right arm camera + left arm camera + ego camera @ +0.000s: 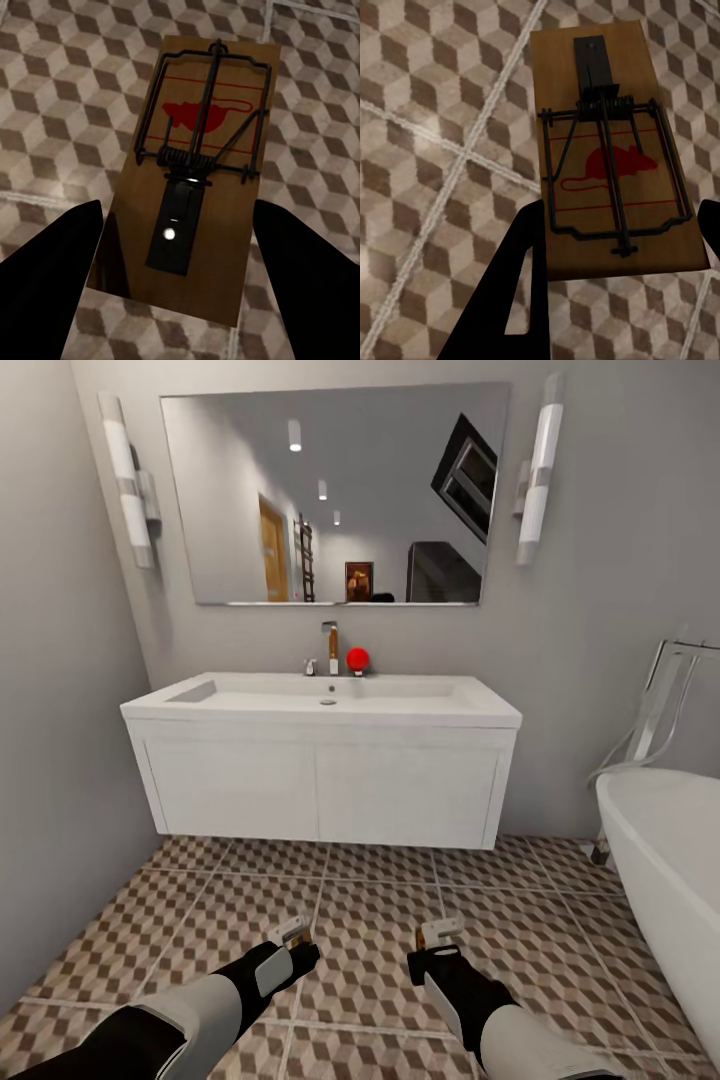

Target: Take the four mousetraps from the cabinet in the bathroom and place them on the bathroom floor. Make sure all four end up on the same floor surface, and ensure that at least two of them are either under or directly next to the same bathroom sink.

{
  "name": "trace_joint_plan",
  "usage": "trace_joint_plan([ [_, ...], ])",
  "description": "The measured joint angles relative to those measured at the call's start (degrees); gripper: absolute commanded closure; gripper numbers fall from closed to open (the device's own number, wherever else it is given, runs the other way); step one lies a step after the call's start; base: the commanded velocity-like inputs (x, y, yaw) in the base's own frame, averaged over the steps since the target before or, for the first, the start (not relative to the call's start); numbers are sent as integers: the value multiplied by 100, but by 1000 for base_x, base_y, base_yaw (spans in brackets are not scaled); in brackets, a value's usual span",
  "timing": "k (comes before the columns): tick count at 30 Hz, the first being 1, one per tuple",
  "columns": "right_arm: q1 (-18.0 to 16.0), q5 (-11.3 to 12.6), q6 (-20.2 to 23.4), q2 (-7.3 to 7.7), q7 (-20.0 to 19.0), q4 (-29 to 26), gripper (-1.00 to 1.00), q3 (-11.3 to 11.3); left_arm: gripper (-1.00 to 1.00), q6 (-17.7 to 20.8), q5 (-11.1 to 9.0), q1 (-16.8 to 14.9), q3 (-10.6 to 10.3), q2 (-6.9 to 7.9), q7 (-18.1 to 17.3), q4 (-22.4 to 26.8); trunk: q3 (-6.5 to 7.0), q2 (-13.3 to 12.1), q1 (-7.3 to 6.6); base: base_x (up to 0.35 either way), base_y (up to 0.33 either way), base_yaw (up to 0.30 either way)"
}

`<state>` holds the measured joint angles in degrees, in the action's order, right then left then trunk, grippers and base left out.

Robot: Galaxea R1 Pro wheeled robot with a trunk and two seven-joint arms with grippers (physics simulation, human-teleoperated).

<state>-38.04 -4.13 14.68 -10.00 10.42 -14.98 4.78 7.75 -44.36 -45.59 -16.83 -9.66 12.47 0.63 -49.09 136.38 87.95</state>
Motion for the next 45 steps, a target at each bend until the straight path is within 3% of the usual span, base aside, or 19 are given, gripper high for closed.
trace_joint_plan([
  [17, 0, 0, -1, 0, 0, 5, 100, 0, 100, 0, -1, 0, 0, 0, 0, 0, -305, 682, 373, 0, 0, 0],
  [34, 0, 0, 0, 0, -5, 5, 100, 0, 100, 0, -1, 0, 0, 0, 0, 0, -682, 706, 418, 0, 0, 0],
  [45, -1, -1, -2, 0, -4, 4, 100, 1, 100, -19, 8, -1, -8, 7, -8, -1, -683, 706, 418, 0, 0, 0],
])
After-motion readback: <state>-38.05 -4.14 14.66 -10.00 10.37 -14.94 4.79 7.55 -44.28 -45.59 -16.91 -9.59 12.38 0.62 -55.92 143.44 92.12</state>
